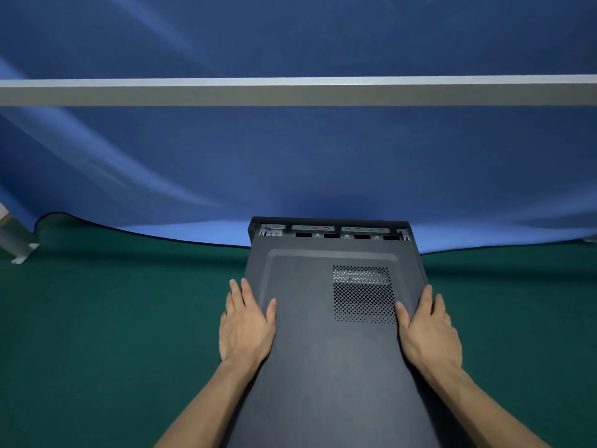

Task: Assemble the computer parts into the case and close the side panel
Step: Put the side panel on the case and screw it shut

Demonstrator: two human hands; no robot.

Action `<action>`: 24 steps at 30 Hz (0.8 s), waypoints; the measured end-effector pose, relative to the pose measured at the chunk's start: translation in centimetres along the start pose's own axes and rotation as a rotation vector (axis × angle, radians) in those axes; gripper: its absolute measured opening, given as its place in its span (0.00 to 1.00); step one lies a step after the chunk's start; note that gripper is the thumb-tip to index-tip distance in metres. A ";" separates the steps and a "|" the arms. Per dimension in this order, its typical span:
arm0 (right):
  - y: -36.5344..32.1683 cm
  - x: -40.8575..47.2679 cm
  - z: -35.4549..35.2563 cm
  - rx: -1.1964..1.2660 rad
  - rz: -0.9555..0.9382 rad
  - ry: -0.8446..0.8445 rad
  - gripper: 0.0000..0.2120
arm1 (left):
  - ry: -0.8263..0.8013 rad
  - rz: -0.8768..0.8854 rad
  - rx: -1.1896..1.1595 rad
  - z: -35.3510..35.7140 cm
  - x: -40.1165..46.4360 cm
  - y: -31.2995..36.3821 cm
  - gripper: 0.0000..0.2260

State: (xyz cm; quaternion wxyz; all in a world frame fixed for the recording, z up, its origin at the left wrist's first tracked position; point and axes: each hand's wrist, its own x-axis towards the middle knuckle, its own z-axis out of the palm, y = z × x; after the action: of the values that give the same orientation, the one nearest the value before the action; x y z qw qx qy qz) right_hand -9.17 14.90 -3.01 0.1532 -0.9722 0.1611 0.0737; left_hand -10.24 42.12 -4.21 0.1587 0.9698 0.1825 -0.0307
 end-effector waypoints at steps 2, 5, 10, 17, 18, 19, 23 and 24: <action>0.2 -0.6 0.2 -0.019 -0.009 0.025 0.35 | 0.002 0.009 -0.008 0.1 -0.6 -0.4 0.32; 0.3 -0.7 0.2 -0.036 -0.010 0.035 0.33 | -0.001 0.029 -0.011 0.1 -0.8 -0.6 0.32; 0.0 0.0 0.1 -0.037 -0.019 0.014 0.31 | 0.001 0.068 0.002 0.0 0.3 -0.1 0.31; -0.3 1.2 0.0 -0.009 -0.024 -0.022 0.30 | -0.005 0.057 -0.002 0.1 1.3 0.2 0.31; -0.3 1.3 0.0 -0.012 -0.023 -0.024 0.30 | -0.005 0.056 -0.001 0.1 1.4 0.2 0.31; -0.2 1.4 0.1 -0.016 -0.024 -0.027 0.31 | -0.007 0.053 -0.001 0.1 1.4 0.2 0.31; 0.0 1.9 -0.2 -0.006 -0.020 -0.074 0.31 | -0.022 0.057 0.002 -0.3 1.8 0.5 0.31; 0.0 2.1 -0.2 -0.001 -0.021 -0.086 0.31 | -0.026 0.060 0.006 -0.4 2.0 0.6 0.31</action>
State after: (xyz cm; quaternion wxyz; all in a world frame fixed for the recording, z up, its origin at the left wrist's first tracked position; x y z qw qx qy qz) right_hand -7.22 14.25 -3.20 0.1603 -0.9698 0.1440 0.1139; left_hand -8.15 42.41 -3.90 0.1588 0.9749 0.1510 -0.0389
